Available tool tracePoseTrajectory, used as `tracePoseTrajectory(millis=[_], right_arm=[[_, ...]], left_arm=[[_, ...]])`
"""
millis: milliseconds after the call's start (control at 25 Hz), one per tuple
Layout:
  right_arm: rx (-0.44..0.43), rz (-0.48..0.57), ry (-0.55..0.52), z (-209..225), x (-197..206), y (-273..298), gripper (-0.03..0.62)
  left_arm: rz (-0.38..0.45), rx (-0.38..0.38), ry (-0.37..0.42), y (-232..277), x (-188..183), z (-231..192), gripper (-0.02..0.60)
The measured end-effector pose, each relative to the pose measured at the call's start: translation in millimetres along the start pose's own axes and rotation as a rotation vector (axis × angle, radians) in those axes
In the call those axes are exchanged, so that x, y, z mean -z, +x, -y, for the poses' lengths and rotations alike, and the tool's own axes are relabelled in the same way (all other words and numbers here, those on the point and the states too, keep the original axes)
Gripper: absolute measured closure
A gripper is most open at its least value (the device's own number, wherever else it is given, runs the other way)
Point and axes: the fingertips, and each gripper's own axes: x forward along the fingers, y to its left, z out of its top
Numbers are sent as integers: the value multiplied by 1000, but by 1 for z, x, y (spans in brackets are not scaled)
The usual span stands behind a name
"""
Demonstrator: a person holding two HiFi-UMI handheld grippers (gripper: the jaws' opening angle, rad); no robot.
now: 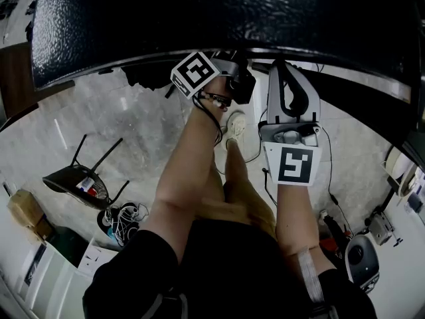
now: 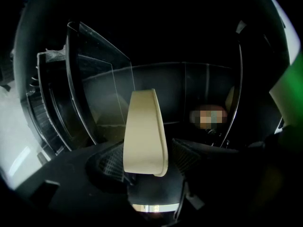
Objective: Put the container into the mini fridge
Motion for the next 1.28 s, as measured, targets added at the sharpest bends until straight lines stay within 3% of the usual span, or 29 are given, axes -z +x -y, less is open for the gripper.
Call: tracePoseTrajectory(millis=[320,680,1080,1280], right_arm=[[6,9,-7,1,-7,-5,558],[-4,9,-5,-7,-8,-5,559],[-10,21,-10,-15,-17,-3,559],[-12,18,-9,-19,-17,-4,558]], left_arm=[[-12,-22,28,8,-5,11,287],[-9,-131,41,-6,-15,3,196],[-19,-243,160,-23,-16,-2,184],[3,-263,116,-31,-16,-6,184]])
